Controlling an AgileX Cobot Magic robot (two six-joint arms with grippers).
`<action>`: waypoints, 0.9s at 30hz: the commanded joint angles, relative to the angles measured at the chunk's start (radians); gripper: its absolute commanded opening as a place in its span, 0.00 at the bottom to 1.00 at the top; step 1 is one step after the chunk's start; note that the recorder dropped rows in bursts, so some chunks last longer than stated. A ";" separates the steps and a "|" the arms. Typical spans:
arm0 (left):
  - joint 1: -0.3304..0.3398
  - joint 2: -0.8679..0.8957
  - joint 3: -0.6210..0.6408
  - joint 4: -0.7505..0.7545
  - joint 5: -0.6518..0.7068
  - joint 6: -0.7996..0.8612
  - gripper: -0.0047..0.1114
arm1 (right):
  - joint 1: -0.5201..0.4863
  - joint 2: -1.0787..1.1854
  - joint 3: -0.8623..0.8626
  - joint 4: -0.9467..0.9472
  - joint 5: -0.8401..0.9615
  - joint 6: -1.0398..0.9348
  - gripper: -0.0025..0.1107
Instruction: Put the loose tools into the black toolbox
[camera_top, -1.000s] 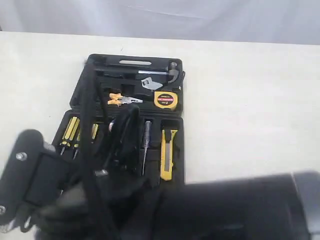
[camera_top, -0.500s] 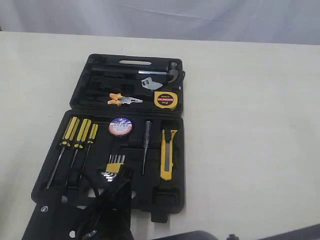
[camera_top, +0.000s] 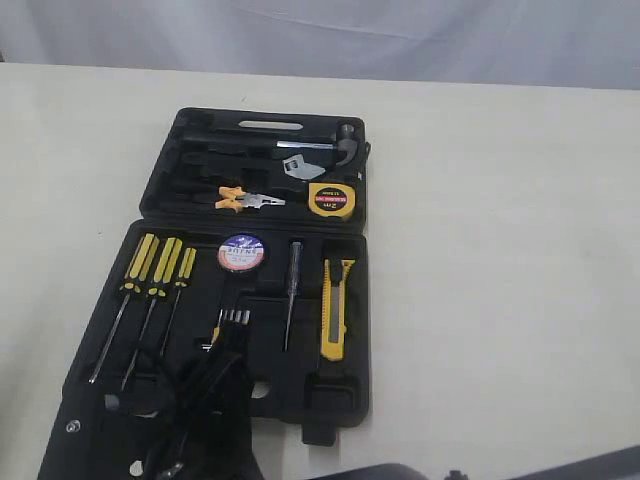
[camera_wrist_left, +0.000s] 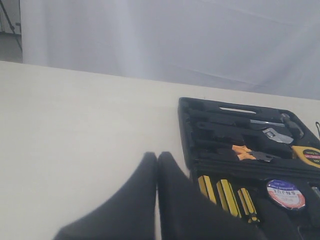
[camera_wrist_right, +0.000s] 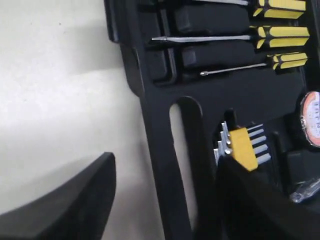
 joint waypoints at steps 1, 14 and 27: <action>-0.006 0.004 -0.005 0.004 0.000 0.000 0.04 | 0.002 0.035 -0.001 -0.067 0.041 0.008 0.52; -0.006 0.004 -0.005 0.004 0.000 0.000 0.04 | -0.001 0.121 -0.001 -0.178 0.152 0.067 0.50; -0.006 0.004 -0.005 0.004 0.000 0.000 0.04 | 0.015 0.148 -0.001 -0.199 0.230 0.073 0.02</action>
